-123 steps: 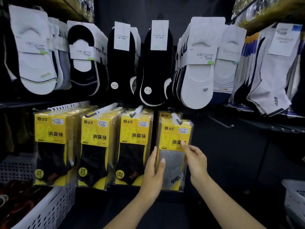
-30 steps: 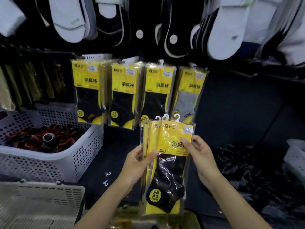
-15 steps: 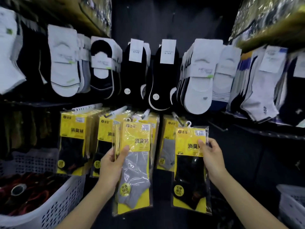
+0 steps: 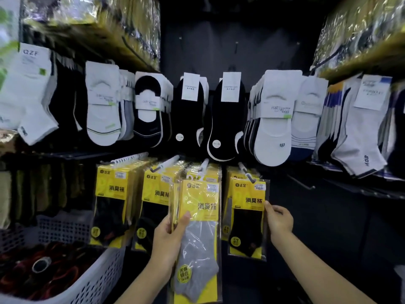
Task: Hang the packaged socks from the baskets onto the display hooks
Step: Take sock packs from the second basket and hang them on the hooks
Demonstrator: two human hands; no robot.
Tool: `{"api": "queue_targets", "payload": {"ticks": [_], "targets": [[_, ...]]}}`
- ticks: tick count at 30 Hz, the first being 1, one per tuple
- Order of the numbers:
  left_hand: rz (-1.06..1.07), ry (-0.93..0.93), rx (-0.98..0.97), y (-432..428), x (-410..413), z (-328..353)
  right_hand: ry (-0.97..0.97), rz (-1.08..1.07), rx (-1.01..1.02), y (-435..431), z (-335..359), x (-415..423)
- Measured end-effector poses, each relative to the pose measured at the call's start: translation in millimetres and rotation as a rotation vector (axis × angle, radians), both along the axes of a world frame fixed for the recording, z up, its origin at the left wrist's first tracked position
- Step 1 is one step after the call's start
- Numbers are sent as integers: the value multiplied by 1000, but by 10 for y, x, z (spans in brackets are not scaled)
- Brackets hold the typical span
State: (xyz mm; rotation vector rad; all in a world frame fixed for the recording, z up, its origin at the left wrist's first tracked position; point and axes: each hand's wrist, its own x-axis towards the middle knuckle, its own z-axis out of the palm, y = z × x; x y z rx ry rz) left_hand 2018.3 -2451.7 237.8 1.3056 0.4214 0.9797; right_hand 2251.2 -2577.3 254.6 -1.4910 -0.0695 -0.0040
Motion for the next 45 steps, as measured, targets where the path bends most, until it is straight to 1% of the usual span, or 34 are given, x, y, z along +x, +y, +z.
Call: {"api": "queue_targets", "payload": {"ticks": [2,3,8,11,13,16,19,22,25,28,30,33,35,40,42,45], "targets": [[-22,8,-20,-37,0,-15,5,-29,-7,-29,-44,-54],[-40,13,-30,-58,-1,-19,-1,3,-2,-40,-64,-111],[-166,11,-87,-193,13,-45,-81,408,63,-73,-26,-763],[-178,-10,-97,-272,36,-72,-162,515,63,-117,-4,-1101],[-156,-16,-87,-311,45,-86,-169,511,105,-148,4,-1220],[-79,23,-48,-323,40,-104,-181,521,149,-163,7,-1279],[-77,39,-41,-313,14,-93,-171,542,160,-173,7,-1287],[-95,37,-46,-286,-2,-89,-134,526,125,-191,-15,-1220],[-106,60,-29,-245,-8,-89,-93,444,103,-249,-65,-1078],[-51,59,-31,-162,-29,-103,-65,351,117,-365,-52,-902],[-19,56,-28,-95,-42,-102,-77,292,148,-453,12,-786],[3,50,-14,-19,-46,-94,-151,217,125,-527,158,-624],[7,47,1,7,-31,-90,-204,232,115,-520,255,-536],[14,52,33,25,-26,-54,-308,375,14,-357,363,-432],[15,53,35,19,-30,-37,-305,392,-2,-259,344,-378],[18,46,28,21,-28,-9,-239,336,24,-124,275,-251]]}}
